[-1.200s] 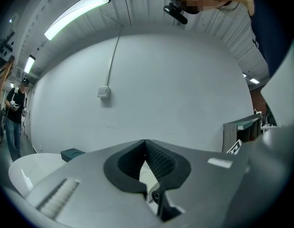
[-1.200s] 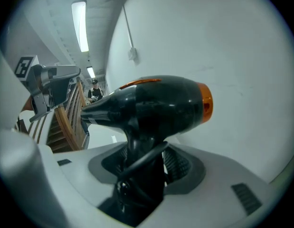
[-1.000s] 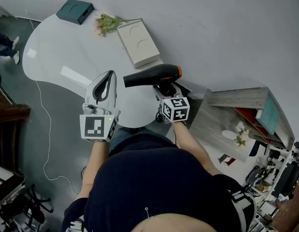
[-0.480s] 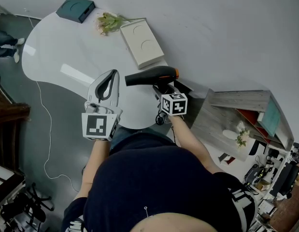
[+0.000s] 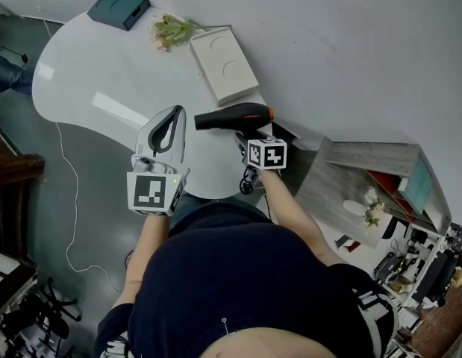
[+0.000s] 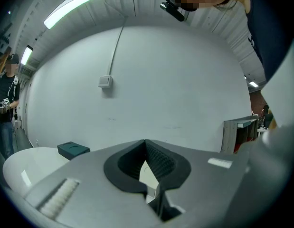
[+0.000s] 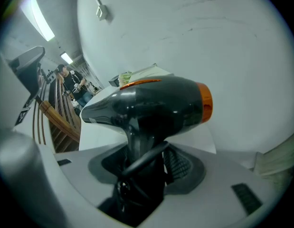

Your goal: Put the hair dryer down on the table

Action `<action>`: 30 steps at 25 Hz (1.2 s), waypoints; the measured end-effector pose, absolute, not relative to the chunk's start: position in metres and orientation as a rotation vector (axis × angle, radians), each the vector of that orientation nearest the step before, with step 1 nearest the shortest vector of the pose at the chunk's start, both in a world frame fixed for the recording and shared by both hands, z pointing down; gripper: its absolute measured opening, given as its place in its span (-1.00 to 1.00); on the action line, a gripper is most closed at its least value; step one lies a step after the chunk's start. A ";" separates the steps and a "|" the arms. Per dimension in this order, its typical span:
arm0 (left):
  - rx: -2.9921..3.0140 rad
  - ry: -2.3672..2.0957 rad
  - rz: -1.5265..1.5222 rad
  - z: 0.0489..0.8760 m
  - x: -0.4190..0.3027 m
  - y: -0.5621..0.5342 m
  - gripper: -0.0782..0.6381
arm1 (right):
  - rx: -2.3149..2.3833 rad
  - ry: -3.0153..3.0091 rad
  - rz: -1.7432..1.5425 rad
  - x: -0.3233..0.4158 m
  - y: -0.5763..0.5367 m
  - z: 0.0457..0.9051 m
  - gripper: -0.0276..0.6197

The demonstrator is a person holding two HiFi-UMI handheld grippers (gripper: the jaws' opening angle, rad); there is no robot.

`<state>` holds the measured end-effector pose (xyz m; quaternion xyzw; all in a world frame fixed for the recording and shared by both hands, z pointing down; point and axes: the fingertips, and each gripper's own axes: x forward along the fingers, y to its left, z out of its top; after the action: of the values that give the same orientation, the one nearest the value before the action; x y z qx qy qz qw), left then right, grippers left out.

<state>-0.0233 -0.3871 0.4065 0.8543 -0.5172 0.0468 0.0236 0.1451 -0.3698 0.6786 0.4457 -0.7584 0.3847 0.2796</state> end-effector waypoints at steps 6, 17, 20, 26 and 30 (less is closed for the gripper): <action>2.634 -1.607 0.155 0.410 -0.030 -0.392 -0.75 | 1.203 -1.964 1.095 0.145 -0.370 0.693 -0.21; 2.607 -1.629 0.164 0.413 -0.039 -0.396 -0.75 | 1.189 -1.912 1.099 0.143 -0.371 0.701 -0.21; 2.602 -1.629 0.171 0.414 -0.040 -0.397 -0.75 | 1.192 -1.903 1.105 0.144 -0.371 0.703 -0.21; 2.595 -1.632 0.177 0.415 -0.043 -0.398 -0.75 | 1.219 -1.886 1.100 0.144 -0.375 0.703 -0.21; 2.595 -1.629 0.179 0.417 -0.043 -0.400 -0.75 | 1.240 -1.847 1.166 0.147 -0.381 0.704 -0.08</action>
<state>-0.0427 -0.4003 0.4168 0.8450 -0.5303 0.0584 0.0364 0.1465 -0.3806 0.7045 0.4694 -0.6992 0.4414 0.3097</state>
